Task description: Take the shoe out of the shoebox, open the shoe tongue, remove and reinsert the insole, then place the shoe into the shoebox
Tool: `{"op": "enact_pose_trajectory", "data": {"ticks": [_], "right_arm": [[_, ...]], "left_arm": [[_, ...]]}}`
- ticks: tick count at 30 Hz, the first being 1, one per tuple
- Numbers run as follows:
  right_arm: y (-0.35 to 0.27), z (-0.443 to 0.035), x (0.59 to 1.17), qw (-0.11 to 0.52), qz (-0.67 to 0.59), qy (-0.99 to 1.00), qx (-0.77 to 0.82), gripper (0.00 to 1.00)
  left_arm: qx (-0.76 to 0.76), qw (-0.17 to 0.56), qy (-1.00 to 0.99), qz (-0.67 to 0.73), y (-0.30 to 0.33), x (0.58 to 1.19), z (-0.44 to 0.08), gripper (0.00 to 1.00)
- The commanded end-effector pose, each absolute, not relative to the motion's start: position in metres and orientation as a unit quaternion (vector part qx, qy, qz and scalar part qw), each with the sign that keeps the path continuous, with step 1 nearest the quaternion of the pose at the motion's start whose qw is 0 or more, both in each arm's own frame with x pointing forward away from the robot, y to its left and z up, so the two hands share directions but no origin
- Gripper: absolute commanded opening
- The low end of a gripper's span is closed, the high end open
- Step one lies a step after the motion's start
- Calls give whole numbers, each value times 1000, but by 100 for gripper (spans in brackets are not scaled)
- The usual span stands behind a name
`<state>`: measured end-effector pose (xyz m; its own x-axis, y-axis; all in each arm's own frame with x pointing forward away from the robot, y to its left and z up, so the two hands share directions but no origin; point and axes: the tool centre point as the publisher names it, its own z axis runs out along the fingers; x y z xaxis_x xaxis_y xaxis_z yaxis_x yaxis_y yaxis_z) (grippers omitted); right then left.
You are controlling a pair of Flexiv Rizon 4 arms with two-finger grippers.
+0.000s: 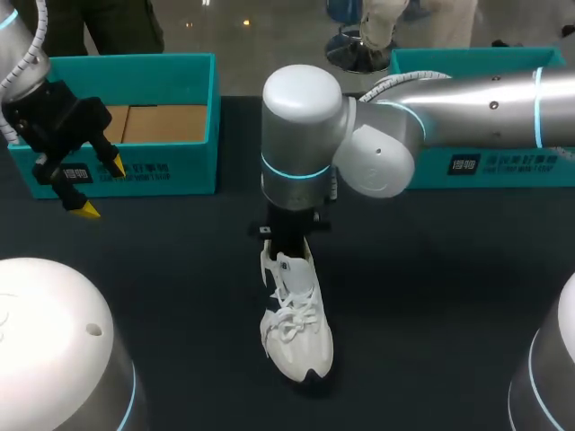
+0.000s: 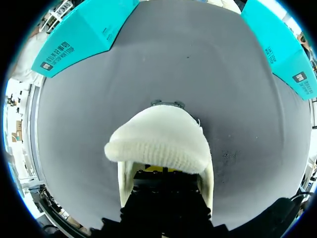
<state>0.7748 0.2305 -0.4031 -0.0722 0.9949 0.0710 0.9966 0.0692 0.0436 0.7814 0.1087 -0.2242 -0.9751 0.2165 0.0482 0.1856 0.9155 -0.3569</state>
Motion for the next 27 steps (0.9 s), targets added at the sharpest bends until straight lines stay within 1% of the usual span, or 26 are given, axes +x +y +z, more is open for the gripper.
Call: {"op": "enact_pose_trajectory", "data": {"ticks": [1,19,27], "right_arm": [[232,-414,774,19,-39,-730,-682,0],[236,-368,767,-3,-40,-732,-680,0],[237,-350,760,1,-29,-730,-683,0]], "left_arm": [[-103,43,-978,177,109,781,-224,100],[-103,43,-978,177,109,781,-224,100],[-103,43,-978,177,109,781,-224,100]]}}
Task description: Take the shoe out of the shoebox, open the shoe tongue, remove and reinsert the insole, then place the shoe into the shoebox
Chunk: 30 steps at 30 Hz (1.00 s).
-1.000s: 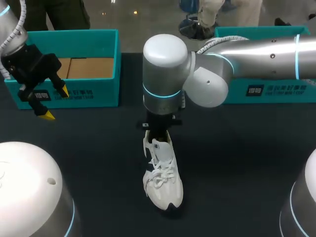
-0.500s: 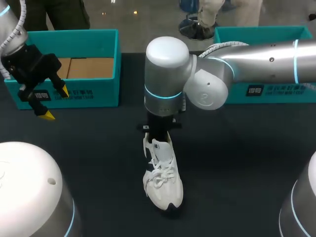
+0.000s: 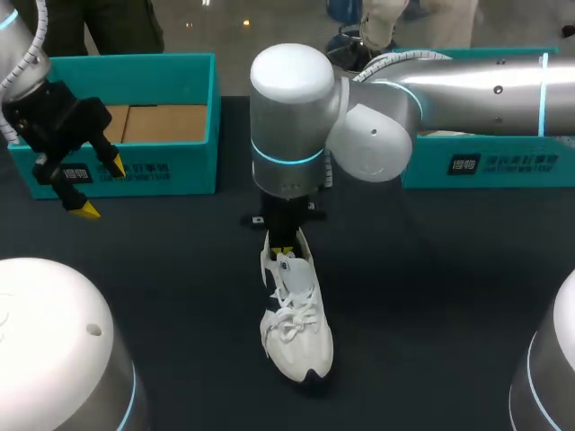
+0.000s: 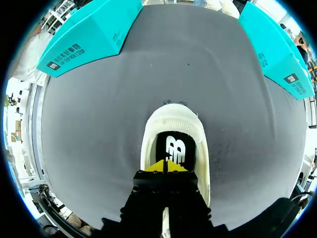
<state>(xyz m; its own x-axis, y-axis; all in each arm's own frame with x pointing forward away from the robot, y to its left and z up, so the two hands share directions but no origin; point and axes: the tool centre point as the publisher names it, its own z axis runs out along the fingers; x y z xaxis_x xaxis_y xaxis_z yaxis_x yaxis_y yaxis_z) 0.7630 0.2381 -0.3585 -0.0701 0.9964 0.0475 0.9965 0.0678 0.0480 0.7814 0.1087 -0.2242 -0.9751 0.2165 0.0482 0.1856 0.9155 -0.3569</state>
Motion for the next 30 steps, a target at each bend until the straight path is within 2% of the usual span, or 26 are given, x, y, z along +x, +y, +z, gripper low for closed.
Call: {"op": "enact_pose_trajectory", "data": {"ticks": [1,30], "right_arm": [[237,-349,758,0,-26,-730,-683,0],[227,-372,731,51,26,-709,-703,0]], "left_arm": [[-103,43,-978,177,109,781,-224,100],[-103,43,-978,177,109,781,-224,100]]}}
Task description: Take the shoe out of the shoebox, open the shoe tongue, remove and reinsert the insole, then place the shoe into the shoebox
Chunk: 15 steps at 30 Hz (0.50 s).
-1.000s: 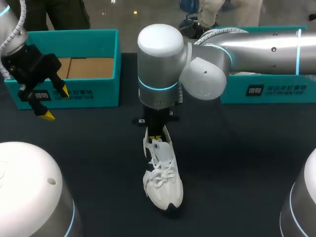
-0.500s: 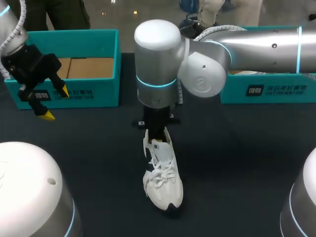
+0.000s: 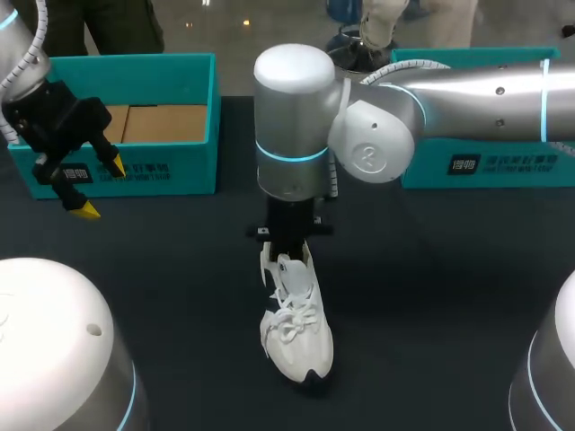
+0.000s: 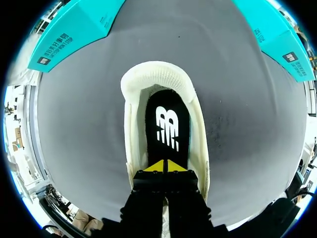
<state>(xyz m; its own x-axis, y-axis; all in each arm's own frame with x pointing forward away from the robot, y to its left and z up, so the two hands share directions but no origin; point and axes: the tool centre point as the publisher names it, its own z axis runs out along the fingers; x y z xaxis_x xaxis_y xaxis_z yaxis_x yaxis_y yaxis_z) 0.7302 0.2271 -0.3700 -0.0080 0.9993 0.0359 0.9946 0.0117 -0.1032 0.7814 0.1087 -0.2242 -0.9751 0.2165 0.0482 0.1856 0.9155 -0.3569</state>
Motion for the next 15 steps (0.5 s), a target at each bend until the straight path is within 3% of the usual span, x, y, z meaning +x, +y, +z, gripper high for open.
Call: {"op": "enact_pose_trajectory", "data": {"ticks": [1,4,8,15], "right_arm": [[226,-372,731,51,26,-708,-704,4],[225,-371,732,51,27,-707,-704,21],[225,-370,733,50,28,-707,-704,36],[227,-368,736,46,28,-711,-701,44]], "left_arm": [[-103,43,-978,177,109,781,-224,100],[-103,43,-978,177,109,781,-224,100],[-103,43,-978,177,109,781,-224,100],[-103,43,-978,177,109,781,-224,100]]}}
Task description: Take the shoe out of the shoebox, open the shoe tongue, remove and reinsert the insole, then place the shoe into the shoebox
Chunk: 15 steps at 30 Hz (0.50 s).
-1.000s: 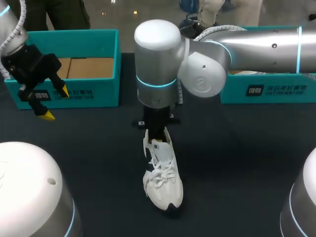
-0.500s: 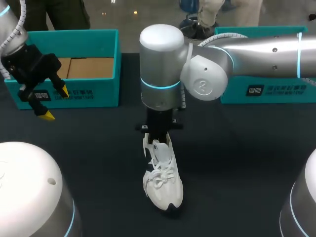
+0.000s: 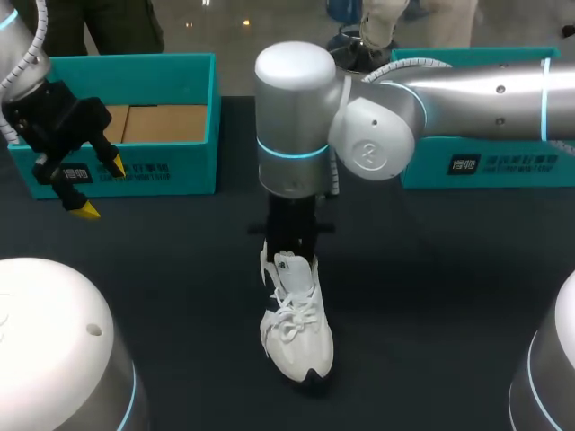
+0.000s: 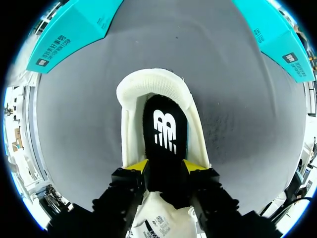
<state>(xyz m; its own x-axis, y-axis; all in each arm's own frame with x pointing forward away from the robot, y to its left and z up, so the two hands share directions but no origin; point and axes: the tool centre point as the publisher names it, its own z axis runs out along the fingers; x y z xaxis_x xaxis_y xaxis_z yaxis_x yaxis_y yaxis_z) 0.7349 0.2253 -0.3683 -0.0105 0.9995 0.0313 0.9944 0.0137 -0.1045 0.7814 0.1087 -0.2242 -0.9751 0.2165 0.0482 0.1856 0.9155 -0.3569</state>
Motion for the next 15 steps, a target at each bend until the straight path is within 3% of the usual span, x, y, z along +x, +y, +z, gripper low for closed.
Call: {"op": "enact_pose_trajectory", "data": {"ticks": [1,6,9,12,15], "right_arm": [[227,-368,736,46,28,-711,-701,44],[230,-370,735,49,27,-713,-699,53],[230,-372,735,51,27,-713,-699,80],[230,-372,734,52,27,-712,-699,90],[230,-372,734,51,27,-713,-699,91]], "left_arm": [[-103,43,-978,177,109,781,-224,100],[-103,43,-978,177,109,781,-224,100],[-103,43,-978,177,109,781,-224,100],[-103,43,-978,177,109,781,-224,100],[-103,43,-978,177,109,781,-224,100]]}}
